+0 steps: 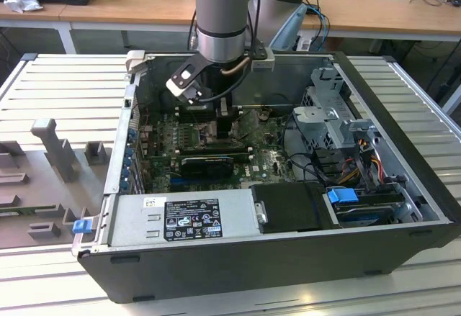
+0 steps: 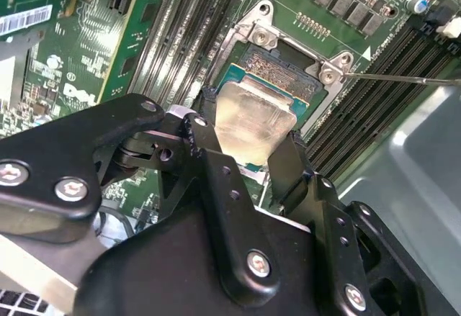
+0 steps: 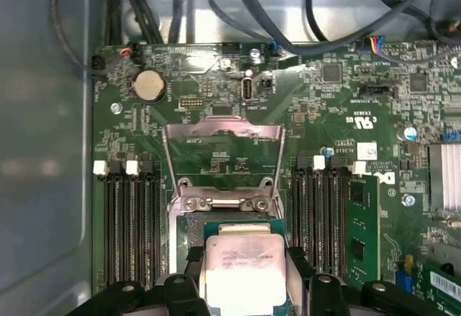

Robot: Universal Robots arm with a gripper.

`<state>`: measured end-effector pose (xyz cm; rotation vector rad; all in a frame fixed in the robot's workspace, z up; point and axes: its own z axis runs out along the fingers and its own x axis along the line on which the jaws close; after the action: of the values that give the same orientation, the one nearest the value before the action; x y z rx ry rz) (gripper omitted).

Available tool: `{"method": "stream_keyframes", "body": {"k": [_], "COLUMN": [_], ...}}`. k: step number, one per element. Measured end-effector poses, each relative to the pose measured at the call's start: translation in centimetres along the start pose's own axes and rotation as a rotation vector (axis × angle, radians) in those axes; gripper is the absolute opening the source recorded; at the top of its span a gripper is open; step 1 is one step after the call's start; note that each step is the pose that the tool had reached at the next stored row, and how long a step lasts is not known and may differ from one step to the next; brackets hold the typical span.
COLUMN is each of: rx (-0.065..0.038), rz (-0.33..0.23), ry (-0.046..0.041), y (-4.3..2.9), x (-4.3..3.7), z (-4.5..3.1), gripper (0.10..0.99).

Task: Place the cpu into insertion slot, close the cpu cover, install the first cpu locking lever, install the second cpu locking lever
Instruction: 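Place the cpu into insertion slot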

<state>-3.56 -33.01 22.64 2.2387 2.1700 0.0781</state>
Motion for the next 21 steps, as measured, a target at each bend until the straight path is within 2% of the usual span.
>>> {"method": "stream_keyframes", "body": {"k": [5,9,11,16,21], "rx": [0.000,0.000,0.000,0.000,0.000], "rz": [0.014,0.017,0.011,-0.014,-0.014], "ry": [-0.0007,-0.0007,-0.0005,0.0008,0.0008], "y": [-0.02,-0.16,-0.40,-0.44,-0.48], "x": [0.14,0.36,0.46,0.90,1.27], "z": [0.41,1.07,1.34,1.72,2.24], "gripper": [0.529,0.529,0.529,0.529,0.529]}}
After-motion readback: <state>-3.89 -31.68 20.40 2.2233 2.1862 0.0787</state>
